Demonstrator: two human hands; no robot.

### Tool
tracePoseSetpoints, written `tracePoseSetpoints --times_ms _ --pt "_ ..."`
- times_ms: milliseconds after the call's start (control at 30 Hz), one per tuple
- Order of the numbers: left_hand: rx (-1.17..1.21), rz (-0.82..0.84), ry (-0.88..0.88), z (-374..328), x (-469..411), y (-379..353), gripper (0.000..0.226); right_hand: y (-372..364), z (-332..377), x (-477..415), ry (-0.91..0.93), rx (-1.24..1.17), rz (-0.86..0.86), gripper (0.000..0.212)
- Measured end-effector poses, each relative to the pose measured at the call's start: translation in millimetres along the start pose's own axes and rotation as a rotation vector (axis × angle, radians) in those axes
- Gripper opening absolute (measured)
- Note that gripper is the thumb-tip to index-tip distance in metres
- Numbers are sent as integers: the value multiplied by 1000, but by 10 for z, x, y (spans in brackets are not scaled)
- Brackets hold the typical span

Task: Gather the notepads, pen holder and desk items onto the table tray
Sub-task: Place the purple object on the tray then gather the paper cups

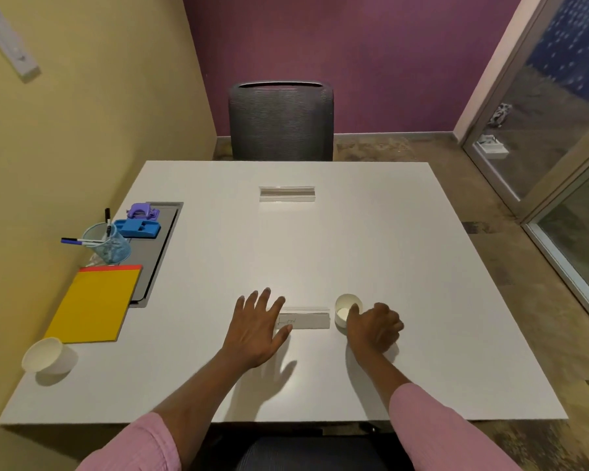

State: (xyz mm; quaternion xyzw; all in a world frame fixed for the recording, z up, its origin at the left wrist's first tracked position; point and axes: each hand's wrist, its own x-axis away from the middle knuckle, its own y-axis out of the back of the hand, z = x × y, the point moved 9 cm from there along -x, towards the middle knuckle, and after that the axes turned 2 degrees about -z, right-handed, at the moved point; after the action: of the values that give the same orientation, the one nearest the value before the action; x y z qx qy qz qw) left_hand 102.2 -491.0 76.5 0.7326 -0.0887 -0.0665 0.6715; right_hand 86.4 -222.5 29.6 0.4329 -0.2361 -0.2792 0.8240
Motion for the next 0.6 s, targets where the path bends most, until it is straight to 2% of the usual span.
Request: tracePoseSetpoints --times_ms 100,200,367,500,600 --pt "-1 -16 41 204 108 71 65 0 463 317 260 53 -65 53" --pt "15 -19 107 513 236 134 67 -134 871 682 448 54 -33 54" --pt "4 -15 210 1180 583 195 67 -482 1453 1329 667 112 84 55" --pt "-45 -43 279 1848 901 233 58 -870 1880 1907 840 205 173 52" --pt "-72 -16 359 2378 1134 219 57 -1238 2119 2357 911 265 260 51"
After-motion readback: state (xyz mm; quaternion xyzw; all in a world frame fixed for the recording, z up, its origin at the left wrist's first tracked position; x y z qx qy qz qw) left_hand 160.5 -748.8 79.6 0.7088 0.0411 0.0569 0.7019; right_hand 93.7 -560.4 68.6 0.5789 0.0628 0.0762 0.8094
